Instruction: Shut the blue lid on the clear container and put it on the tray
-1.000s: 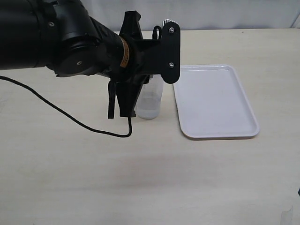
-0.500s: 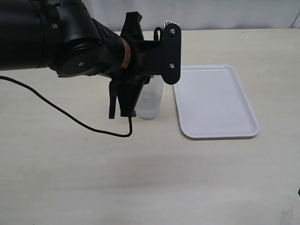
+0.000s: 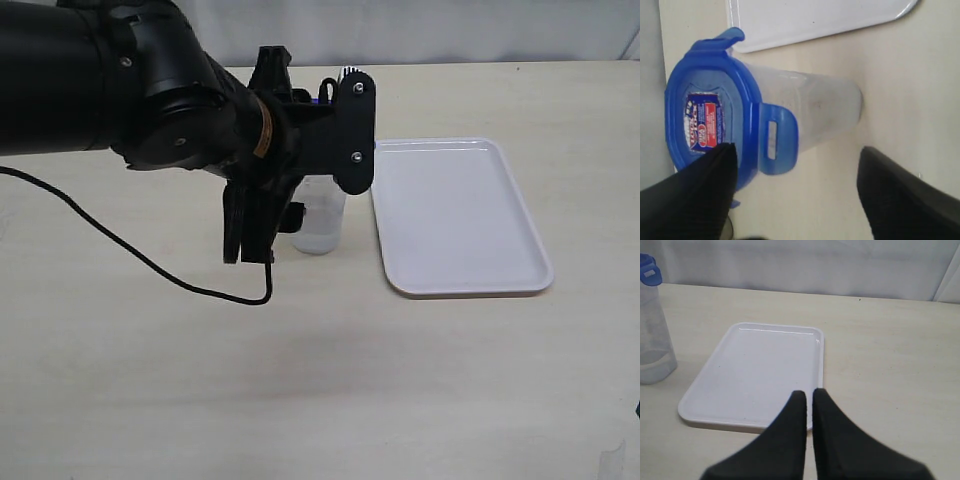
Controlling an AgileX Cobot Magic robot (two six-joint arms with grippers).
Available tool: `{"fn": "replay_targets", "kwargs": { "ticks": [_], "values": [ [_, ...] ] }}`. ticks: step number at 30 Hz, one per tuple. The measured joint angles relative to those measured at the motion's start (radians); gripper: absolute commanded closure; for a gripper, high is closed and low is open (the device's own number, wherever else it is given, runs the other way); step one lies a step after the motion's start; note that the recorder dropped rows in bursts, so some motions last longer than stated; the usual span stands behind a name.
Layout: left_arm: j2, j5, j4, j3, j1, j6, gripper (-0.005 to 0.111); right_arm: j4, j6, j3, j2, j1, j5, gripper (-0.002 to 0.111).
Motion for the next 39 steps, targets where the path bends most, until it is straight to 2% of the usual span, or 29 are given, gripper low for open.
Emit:
{"fn": "replay_targets", "kwargs": {
  "ticks": [8, 10, 11, 12, 15, 17, 23, 28, 32, 39],
  "values": [
    [-0.067, 0.098, 0.000, 0.000, 0.000, 0.000, 0.041, 0.000, 0.000, 0.000, 0.000, 0.000, 0.000, 0.104],
    [-0.087, 0.112, 0.000, 0.000, 0.000, 0.000, 0.044, 0.000, 0.000, 0.000, 0.000, 0.000, 0.000, 0.104],
    [-0.100, 0.112, 0.000, 0.000, 0.000, -0.003, 0.051, 0.000, 0.000, 0.000, 0.000, 0.000, 0.000, 0.104],
    [-0.115, 0.112, -0.002, 0.000, 0.000, -0.015, 0.065, 0.000, 0.000, 0.000, 0.000, 0.000, 0.000, 0.104],
    [-0.163, 0.069, -0.002, 0.000, 0.000, -0.054, 0.093, 0.000, 0.000, 0.000, 0.000, 0.000, 0.000, 0.104],
    [-0.176, 0.027, -0.002, 0.000, 0.000, -0.063, 0.107, 0.000, 0.000, 0.000, 0.000, 0.000, 0.000, 0.104],
    [-0.176, -0.192, -0.002, 0.000, 0.012, -0.149, 0.107, 0.000, 0.000, 0.000, 0.000, 0.000, 0.000, 0.104],
    [-0.166, -0.349, -0.008, 0.000, 0.112, -0.324, 0.107, 0.000, 0.000, 0.000, 0.000, 0.000, 0.000, 0.104],
    [-0.158, -0.368, -0.042, 0.000, 0.172, -0.347, 0.107, 0.000, 0.000, 0.000, 0.000, 0.000, 0.000, 0.104],
    [-0.072, -0.378, -0.118, 0.000, 0.174, -0.287, 0.107, 0.000, 0.000, 0.000, 0.000, 0.000, 0.000, 0.104]
  ]
}}
